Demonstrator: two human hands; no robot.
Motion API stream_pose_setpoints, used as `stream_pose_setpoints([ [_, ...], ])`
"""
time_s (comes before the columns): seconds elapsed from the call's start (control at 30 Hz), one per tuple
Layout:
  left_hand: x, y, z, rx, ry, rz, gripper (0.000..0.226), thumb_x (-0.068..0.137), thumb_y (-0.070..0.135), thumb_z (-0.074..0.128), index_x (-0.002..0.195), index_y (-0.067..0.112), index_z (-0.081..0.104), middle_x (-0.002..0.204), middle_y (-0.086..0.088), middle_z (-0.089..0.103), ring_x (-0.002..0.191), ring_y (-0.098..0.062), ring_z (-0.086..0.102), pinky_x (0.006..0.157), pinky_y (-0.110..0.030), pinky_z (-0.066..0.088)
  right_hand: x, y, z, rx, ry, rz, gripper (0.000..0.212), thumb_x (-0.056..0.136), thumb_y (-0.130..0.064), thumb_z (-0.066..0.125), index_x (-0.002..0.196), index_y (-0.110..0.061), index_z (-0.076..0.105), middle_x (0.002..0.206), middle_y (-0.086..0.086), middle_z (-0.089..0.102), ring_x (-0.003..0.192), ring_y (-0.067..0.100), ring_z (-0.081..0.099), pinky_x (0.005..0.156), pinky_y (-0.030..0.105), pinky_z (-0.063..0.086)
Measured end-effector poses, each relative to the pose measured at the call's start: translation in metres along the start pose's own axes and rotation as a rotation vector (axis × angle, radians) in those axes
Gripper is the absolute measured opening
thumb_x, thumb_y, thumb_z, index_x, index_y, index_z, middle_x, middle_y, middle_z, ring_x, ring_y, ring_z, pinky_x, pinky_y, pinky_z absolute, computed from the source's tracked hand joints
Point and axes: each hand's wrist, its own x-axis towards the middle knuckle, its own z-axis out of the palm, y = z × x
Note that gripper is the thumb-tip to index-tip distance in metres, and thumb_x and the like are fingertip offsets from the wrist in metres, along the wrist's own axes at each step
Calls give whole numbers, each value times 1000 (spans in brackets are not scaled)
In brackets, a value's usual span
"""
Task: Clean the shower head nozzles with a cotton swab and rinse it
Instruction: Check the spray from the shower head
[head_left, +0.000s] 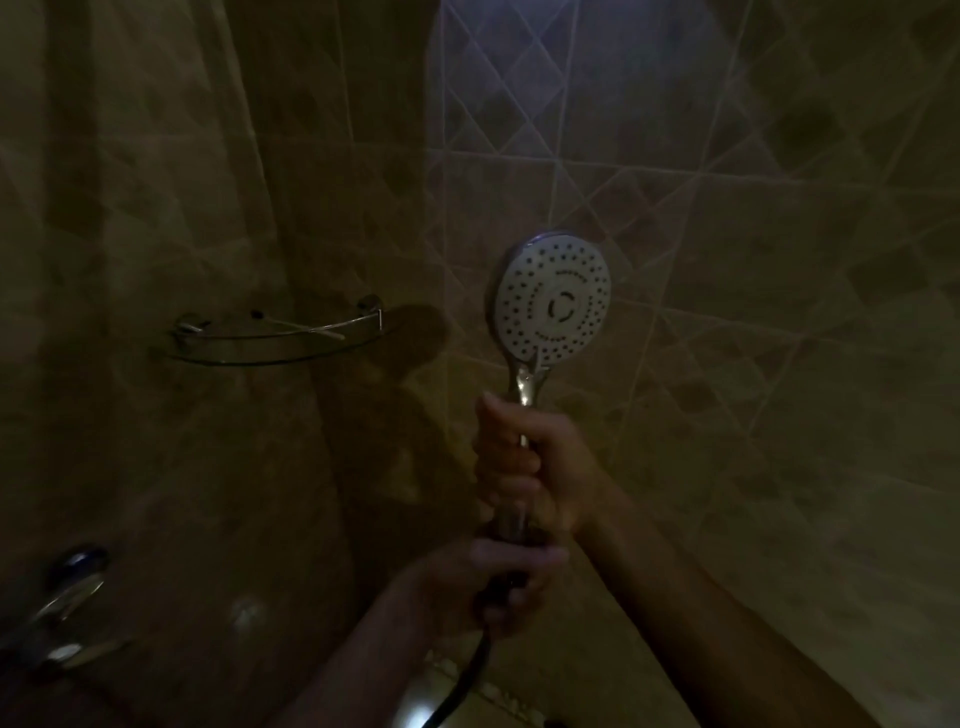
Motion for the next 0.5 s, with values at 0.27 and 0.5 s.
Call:
stream_pose_setpoints([
  [0.27, 2, -29, -3, 212, 949, 147, 12, 60, 28, 63, 65, 17, 64, 69, -16, 62, 60, -22, 57, 59, -35, 43, 27, 34, 16, -201, 605, 5, 25, 86, -30, 66, 65, -18, 63, 46, -7, 52, 34, 4, 47, 34, 18, 35],
  [0.5, -9, -45, -36, 434, 1189, 269, 21, 63, 27, 55, 71, 10, 65, 89, -28, 71, 88, -36, 69, 79, -58, 52, 60, 71, 18, -361, 904, -75, 51, 86, -33, 70, 39, -19, 54, 41, -5, 49, 42, 15, 45, 53, 33, 35],
])
